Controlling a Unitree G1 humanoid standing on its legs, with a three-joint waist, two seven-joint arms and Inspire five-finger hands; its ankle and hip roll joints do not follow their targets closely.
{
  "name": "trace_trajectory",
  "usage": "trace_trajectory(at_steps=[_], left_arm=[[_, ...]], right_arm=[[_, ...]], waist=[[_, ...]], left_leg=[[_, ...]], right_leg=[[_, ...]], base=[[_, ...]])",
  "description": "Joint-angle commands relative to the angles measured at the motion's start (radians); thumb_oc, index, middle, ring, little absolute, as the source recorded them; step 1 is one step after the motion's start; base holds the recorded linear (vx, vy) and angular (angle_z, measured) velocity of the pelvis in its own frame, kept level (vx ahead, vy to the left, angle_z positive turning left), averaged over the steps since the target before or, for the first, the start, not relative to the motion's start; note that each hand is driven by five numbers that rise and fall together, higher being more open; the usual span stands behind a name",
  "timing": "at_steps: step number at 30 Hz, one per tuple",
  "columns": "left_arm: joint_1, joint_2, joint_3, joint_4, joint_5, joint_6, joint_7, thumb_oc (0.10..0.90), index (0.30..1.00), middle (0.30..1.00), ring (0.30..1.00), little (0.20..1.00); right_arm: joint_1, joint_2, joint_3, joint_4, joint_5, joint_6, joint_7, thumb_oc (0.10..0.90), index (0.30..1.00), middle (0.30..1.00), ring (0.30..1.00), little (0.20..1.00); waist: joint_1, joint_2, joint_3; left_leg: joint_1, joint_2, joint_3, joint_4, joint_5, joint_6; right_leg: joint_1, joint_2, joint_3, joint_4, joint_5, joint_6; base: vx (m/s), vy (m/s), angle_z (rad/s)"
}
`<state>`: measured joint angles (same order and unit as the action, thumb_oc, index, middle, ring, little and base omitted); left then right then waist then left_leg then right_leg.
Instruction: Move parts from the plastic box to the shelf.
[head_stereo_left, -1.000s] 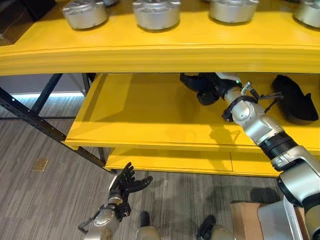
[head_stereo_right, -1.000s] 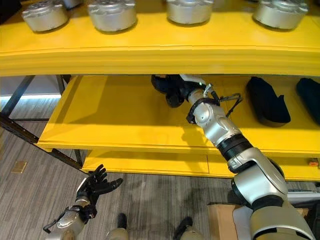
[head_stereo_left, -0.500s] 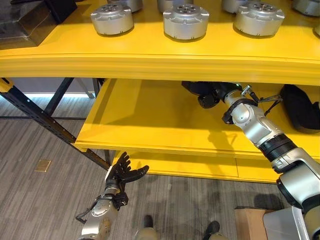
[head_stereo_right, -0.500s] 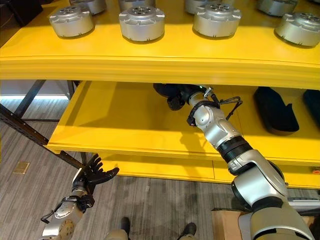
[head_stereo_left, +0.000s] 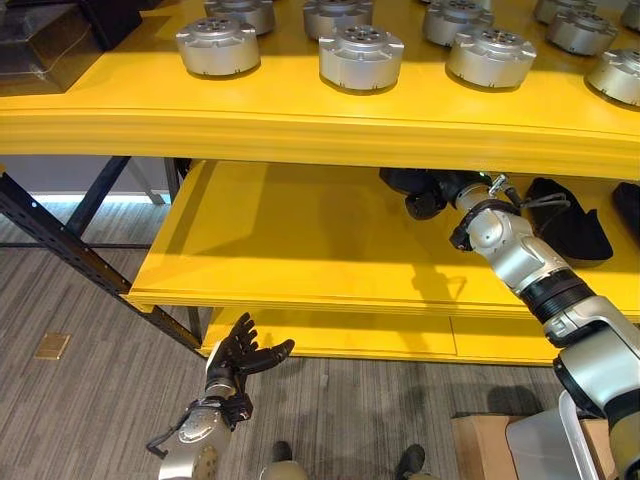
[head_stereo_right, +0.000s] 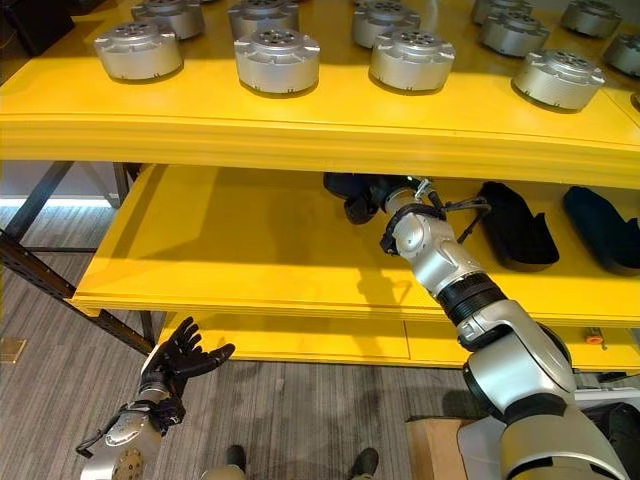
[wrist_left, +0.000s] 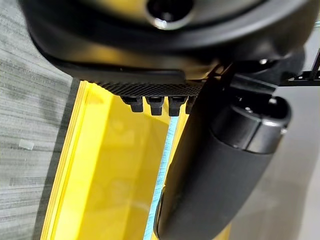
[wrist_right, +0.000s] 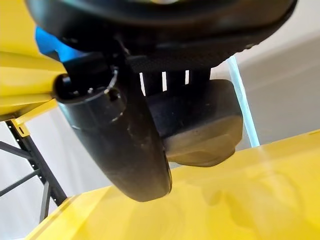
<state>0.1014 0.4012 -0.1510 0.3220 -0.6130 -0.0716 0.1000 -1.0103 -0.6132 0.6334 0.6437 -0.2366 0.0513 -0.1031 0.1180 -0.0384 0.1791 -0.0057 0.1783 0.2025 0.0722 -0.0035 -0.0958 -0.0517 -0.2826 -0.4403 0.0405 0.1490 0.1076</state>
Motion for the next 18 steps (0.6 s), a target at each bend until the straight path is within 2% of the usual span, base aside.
trace_trajectory(at_steps=[1, 4, 5, 6, 7, 11, 13, 14, 15, 16, 17, 18], left_arm=[[-0.028, 0.108, 0.04, -0.097, 0.04, -0.095, 0.006, 0.9, 1.0, 1.0, 1.0, 1.0], [-0.036, 0.116, 0.037, -0.099, 0.046, -0.094, 0.008, 0.9, 1.0, 1.0, 1.0, 1.0], [-0.054, 0.123, 0.026, -0.089, 0.051, -0.092, 0.008, 0.9, 1.0, 1.0, 1.0, 1.0], [-0.055, 0.123, 0.026, -0.088, 0.051, -0.093, 0.008, 0.9, 1.0, 1.0, 1.0, 1.0], [-0.086, 0.128, 0.004, -0.075, 0.058, -0.093, 0.012, 0.9, 1.0, 1.0, 1.0, 1.0], [-0.108, 0.129, 0.0, -0.065, 0.064, -0.097, 0.012, 0.9, 1.0, 1.0, 1.0, 1.0], [-0.131, 0.13, -0.009, -0.057, 0.058, -0.101, 0.019, 0.9, 1.0, 1.0, 1.0, 1.0], [-0.154, 0.128, -0.025, -0.042, 0.049, -0.106, 0.025, 0.9, 1.0, 1.0, 1.0, 1.0], [-0.154, 0.128, -0.025, -0.042, 0.049, -0.106, 0.025, 0.9, 1.0, 1.0, 1.0, 1.0], [-0.159, 0.128, -0.026, -0.041, 0.045, -0.107, 0.025, 0.9, 1.0, 1.0, 1.0, 1.0], [-0.147, 0.122, -0.023, -0.043, 0.041, -0.106, 0.021, 0.9, 1.0, 1.0, 1.0, 1.0], [-0.147, 0.122, -0.023, -0.043, 0.041, -0.106, 0.021, 0.9, 1.0, 1.0, 1.0, 1.0]], right_arm=[[-0.163, 0.004, -0.077, -0.008, -0.038, -0.056, -0.075, 0.4, 0.3, 0.3, 0.3, 0.3], [-0.137, -0.011, -0.093, -0.035, -0.035, -0.055, -0.074, 0.4, 0.3, 0.3, 0.3, 0.3], [-0.125, -0.029, -0.098, -0.058, -0.039, -0.054, -0.068, 0.4, 0.3, 0.3, 0.3, 0.3], [-0.126, -0.03, -0.099, -0.058, -0.039, -0.054, -0.068, 0.4, 0.3, 0.3, 0.3, 0.3], [-0.129, -0.054, -0.099, -0.076, -0.041, -0.055, -0.071, 0.4, 0.3, 0.3, 0.3, 0.3], [-0.134, -0.078, -0.102, -0.086, -0.037, -0.055, -0.072, 0.4, 0.3, 0.3, 0.3, 0.3], [-0.154, -0.09, -0.101, -0.083, -0.029, -0.055, -0.073, 0.4, 0.3, 0.3, 0.3, 0.3], [-0.164, -0.101, -0.103, -0.072, -0.02, -0.056, -0.076, 0.4, 0.3, 0.3, 0.3, 0.3], [-0.164, -0.101, -0.103, -0.072, -0.02, -0.056, -0.076, 0.4, 0.3, 0.3, 0.3, 0.3], [-0.167, -0.107, -0.101, -0.068, -0.021, -0.055, -0.069, 0.4, 0.3, 0.3, 0.3, 0.3], [-0.15, -0.127, -0.098, -0.079, -0.022, -0.057, -0.061, 0.4, 0.3, 0.3, 0.3, 0.3], [-0.15, -0.127, -0.098, -0.079, -0.022, -0.057, -0.061, 0.4, 0.3, 0.3, 0.3, 0.3]], waist=[[0.034, -0.052, -0.06], [0.034, -0.054, -0.055], [0.016, -0.046, -0.043], [0.016, -0.049, -0.045], [-0.006, -0.026, -0.02], [-0.015, -0.026, -0.02], [-0.031, -0.032, -0.012], [-0.043, -0.04, 0.002], [-0.043, -0.04, 0.003], [-0.043, -0.049, 0.005], [-0.039, -0.067, -0.005], [-0.039, -0.067, -0.005]], left_leg=[[-0.067, -0.032, -0.083, 0.097, -0.122, 0.054], [-0.087, -0.077, -0.097, 0.111, -0.138, 0.083], [-0.084, -0.1, -0.112, 0.106, -0.141, 0.101], [-0.088, -0.103, -0.112, 0.104, -0.136, 0.103], [-0.083, -0.106, -0.136, 0.1, -0.135, 0.111], [-0.078, -0.103, -0.139, 0.088, -0.135, 0.106], [-0.07, -0.093, -0.152, 0.082, -0.133, 0.086], [-0.069, -0.069, -0.175, 0.097, -0.135, 0.058], [-0.068, -0.069, -0.175, 0.098, -0.136, 0.058], [-0.071, -0.057, -0.185, 0.105, -0.137, 0.043], [-0.079, -0.047, -0.198, 0.118, -0.14, 0.023], [-0.079, -0.047, -0.198, 0.118, -0.14, 0.023]], right_leg=[[0.075, -0.138, 0.091, 0.053, -0.003, 0.112], [0.062, -0.184, 0.098, 0.102, 0.065, 0.119], [0.023, -0.204, 0.146, 0.188, 0.127, 0.111], [0.019, -0.207, 0.146, 0.186, 0.131, 0.111], [-0.032, -0.172, 0.215, 0.255, 0.119, 0.094], [-0.054, -0.154, 0.225, 0.21, 0.103, 0.088], [-0.079, -0.142, 0.246, 0.132, 0.086, 0.097], [-0.084, -0.123, 0.296, 0.081, 0.063, 0.109], [-0.083, -0.122, 0.296, 0.081, 0.063, 0.109], [-0.082, -0.12, 0.311, 0.064, 0.058, 0.112], [-0.05, -0.12, 0.321, 0.03, 0.027, 0.11], [-0.05, -0.12, 0.321, 0.03, 0.027, 0.11]], base=[[0.05, 0.155, 0.0], [0.06, 0.204, 0.03], [0.01, 0.186, 0.25], [-0.01, 0.218, 0.46], [-0.03, 0.093, 0.4], [0.06, 0.0, 0.34], [0.09, -0.166, 0.05], [0.08, -0.183, 0.12], [0.06, -0.222, 0.26], [0.05, -0.231, 0.61], [0.05, -0.23, 0.72], [0.1, -0.295, 0.73]])
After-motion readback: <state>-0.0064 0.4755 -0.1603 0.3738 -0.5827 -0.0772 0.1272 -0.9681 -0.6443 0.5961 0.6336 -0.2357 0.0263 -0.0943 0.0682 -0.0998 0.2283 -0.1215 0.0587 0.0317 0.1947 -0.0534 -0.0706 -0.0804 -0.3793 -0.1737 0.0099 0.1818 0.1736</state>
